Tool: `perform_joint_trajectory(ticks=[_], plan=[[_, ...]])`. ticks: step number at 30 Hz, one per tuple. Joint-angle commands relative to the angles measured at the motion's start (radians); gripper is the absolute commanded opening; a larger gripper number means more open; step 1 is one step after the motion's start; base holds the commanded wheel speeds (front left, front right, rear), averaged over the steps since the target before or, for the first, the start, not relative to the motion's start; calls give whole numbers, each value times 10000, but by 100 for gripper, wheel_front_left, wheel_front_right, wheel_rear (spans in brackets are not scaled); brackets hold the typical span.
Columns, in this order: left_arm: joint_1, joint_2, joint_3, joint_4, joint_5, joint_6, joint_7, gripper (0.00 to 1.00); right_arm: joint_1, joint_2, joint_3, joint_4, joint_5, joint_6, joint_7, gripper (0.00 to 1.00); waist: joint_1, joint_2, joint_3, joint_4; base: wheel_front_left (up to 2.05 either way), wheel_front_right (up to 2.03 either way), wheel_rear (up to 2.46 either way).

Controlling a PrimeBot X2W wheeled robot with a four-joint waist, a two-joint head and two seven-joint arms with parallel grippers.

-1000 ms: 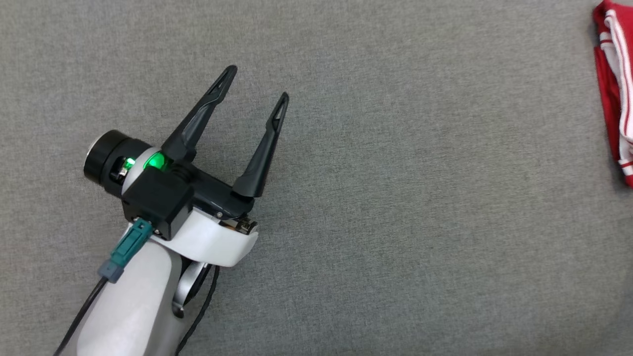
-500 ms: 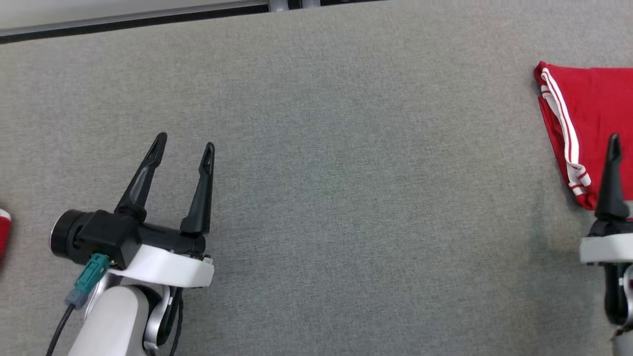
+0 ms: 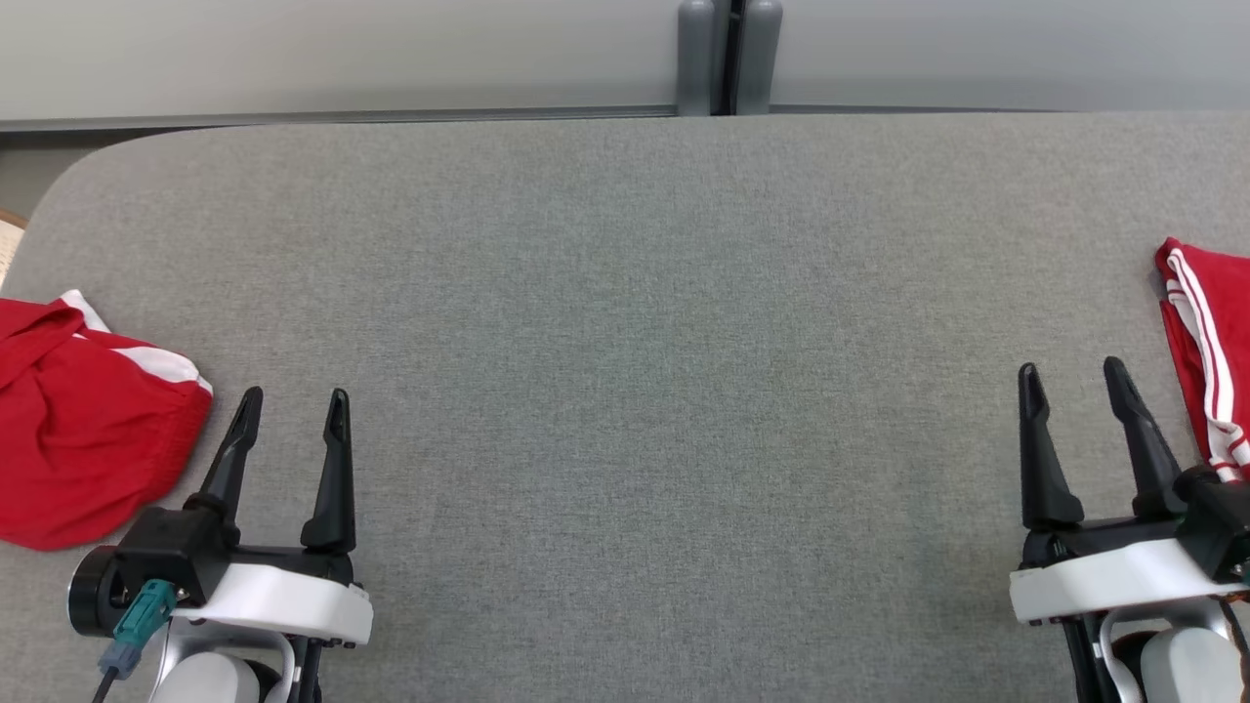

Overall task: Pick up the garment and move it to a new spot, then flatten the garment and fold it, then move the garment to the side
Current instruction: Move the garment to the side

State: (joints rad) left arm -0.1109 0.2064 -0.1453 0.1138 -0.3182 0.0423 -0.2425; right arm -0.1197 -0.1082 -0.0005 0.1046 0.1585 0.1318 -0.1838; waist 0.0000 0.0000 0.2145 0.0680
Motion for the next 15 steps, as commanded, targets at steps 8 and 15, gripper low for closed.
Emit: perform_joint_trajectory(ticks=[8, 15], plan=[[577, 54, -33, 405, -130, 20, -73, 100, 888, 168, 252, -545, 13, -21, 472, 100, 0, 0, -997, 170, 0, 0, 0], [1062, 83, -155, 688, -162, 44, 29, 100, 1730, 188, 197, -862, -41, -20, 829, 100, 0, 0, -1824, -18, 0, 0, 0]])
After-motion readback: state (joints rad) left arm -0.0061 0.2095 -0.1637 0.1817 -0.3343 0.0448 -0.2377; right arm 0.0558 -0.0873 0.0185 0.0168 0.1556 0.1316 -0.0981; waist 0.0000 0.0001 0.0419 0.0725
